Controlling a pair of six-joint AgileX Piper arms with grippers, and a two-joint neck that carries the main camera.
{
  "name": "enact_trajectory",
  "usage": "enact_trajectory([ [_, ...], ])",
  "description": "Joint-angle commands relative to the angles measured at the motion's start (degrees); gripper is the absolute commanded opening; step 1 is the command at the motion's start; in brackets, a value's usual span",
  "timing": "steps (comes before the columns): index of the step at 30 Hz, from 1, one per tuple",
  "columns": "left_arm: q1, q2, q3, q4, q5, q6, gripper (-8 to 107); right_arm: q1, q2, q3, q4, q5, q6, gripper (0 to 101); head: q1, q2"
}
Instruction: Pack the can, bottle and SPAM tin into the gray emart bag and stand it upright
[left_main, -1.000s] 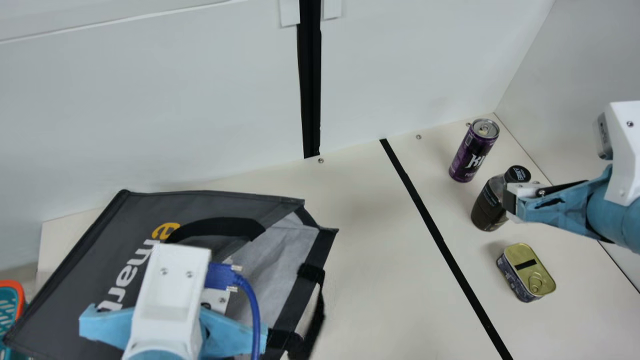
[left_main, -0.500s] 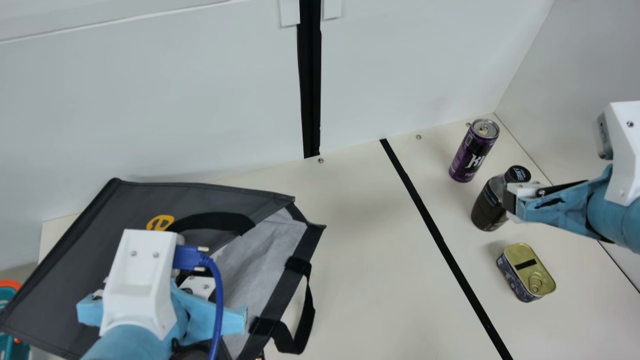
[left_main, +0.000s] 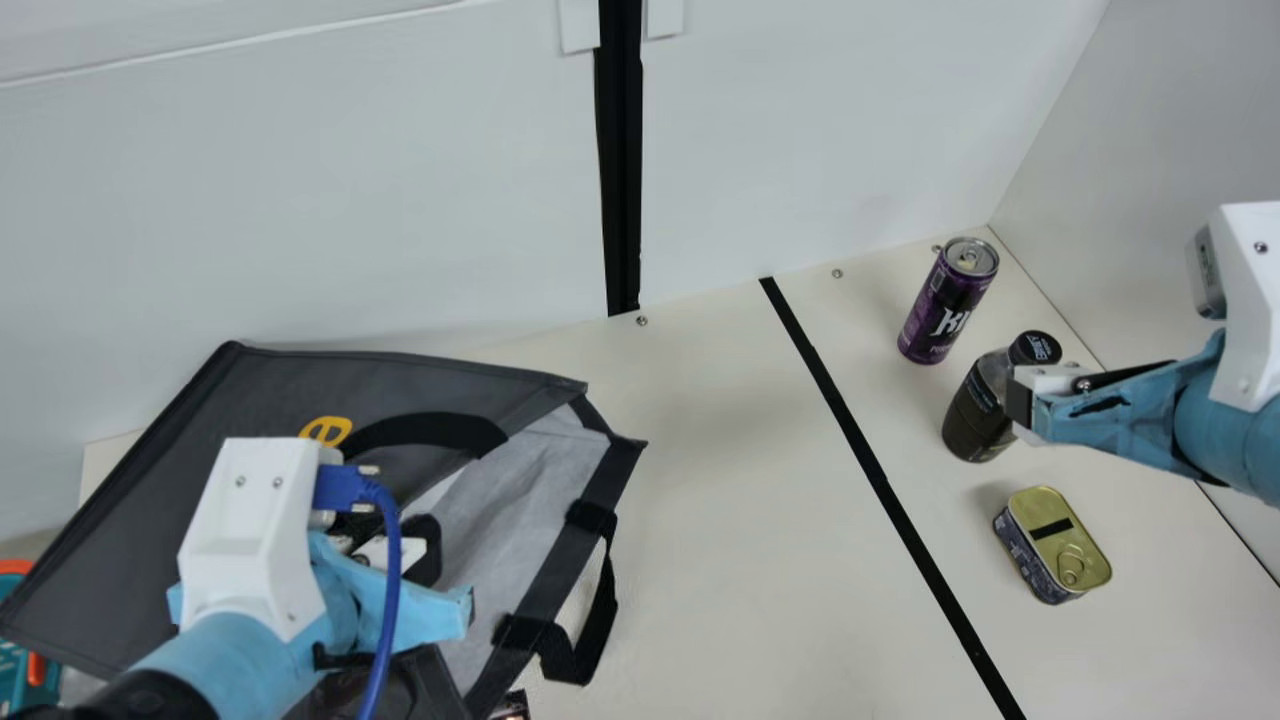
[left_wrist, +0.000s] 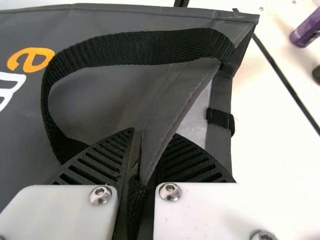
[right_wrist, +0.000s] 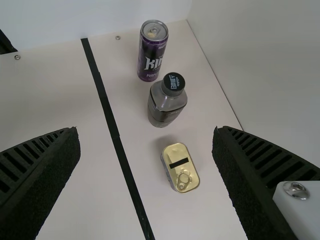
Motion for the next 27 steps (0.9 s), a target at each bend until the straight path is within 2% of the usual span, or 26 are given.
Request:
enact_trajectory([
  [1, 1.2, 0.0, 0.0, -5.0, -0.5, 2.8, -8, 0.0, 0.0, 0.0, 0.0, 0.0, 0.0, 95, -1.3, -0.1],
  [15, 8.2, 0.1, 0.8, -22.5, -1.4, 15.8, -8, 0.0, 0.0, 0.0, 0.0, 0.0, 0.0, 95, -1.3, -0.1],
  [27, 11.9, 0.1, 1.6, -32.0, -0.9, 23.8, -8, 0.0, 0.0, 0.0, 0.0, 0.0, 0.0, 95, -1.3, -0.1],
])
